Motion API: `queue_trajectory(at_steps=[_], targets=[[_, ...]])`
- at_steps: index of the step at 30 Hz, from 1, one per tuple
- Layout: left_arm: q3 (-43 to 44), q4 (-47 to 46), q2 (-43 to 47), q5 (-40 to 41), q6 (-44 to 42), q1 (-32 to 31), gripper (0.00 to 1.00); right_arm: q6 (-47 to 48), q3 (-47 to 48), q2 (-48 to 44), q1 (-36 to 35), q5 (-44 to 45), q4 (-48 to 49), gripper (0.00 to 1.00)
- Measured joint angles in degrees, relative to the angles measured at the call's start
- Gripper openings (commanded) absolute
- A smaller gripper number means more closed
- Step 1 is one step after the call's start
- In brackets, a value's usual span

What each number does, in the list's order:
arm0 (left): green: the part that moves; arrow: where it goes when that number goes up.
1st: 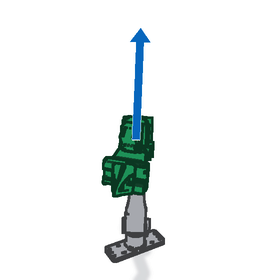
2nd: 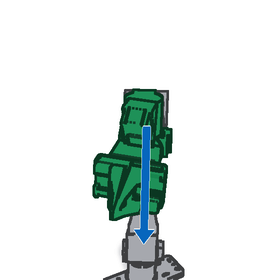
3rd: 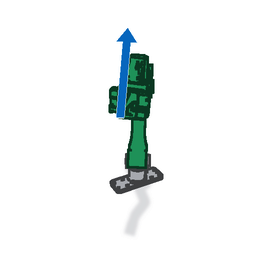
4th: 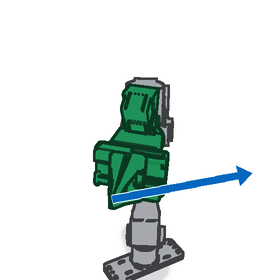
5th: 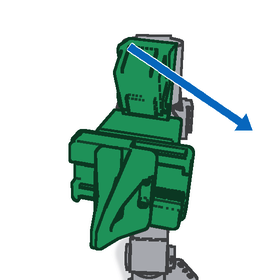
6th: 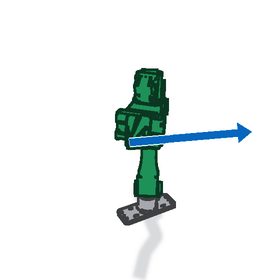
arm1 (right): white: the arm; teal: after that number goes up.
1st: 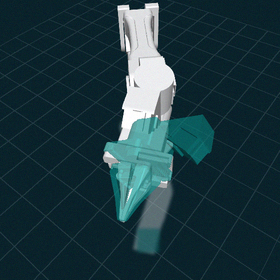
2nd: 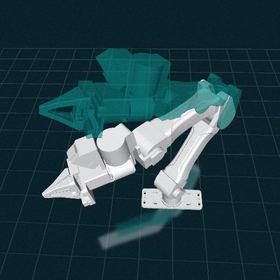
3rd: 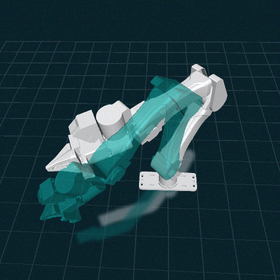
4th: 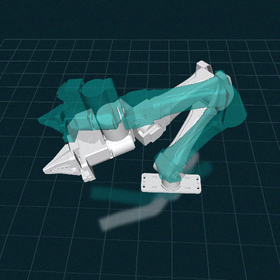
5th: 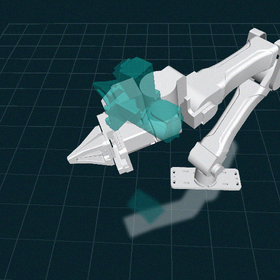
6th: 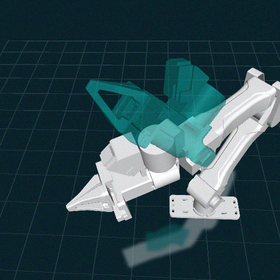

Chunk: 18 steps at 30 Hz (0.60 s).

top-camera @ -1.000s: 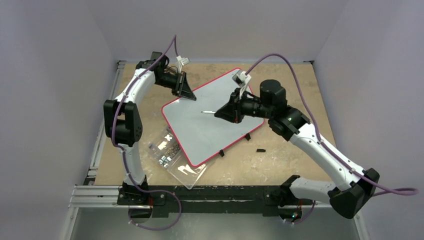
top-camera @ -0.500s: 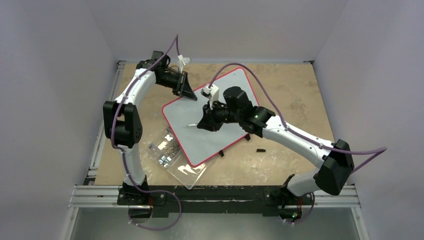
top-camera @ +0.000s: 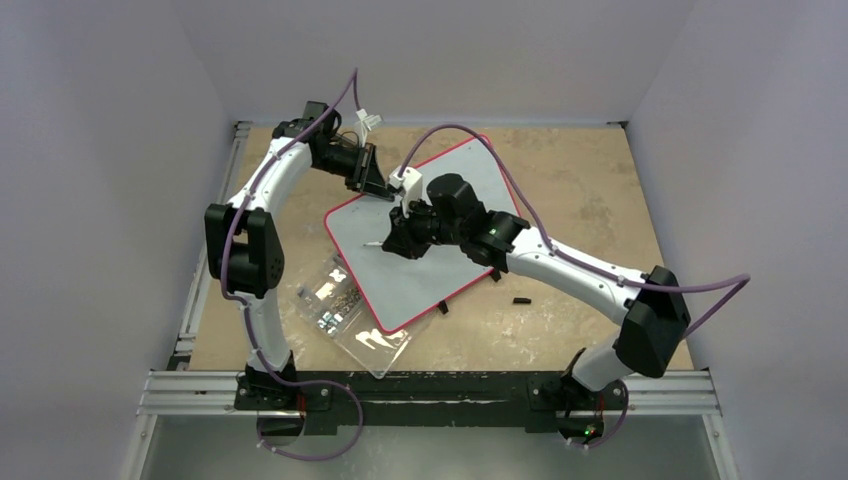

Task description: Write a sentence on the whiteboard

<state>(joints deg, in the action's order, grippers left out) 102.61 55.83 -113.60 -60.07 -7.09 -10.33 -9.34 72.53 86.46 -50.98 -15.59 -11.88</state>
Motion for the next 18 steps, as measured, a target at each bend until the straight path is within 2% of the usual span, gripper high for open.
queue_trajectory(at_steps=[18], targets=[[0.0, 0.2, 0.5, 0.8, 0.0, -0.3, 0.00, -1.4, 4.4, 4.7, -0.5, 4.2, 2.9, 0.00]])
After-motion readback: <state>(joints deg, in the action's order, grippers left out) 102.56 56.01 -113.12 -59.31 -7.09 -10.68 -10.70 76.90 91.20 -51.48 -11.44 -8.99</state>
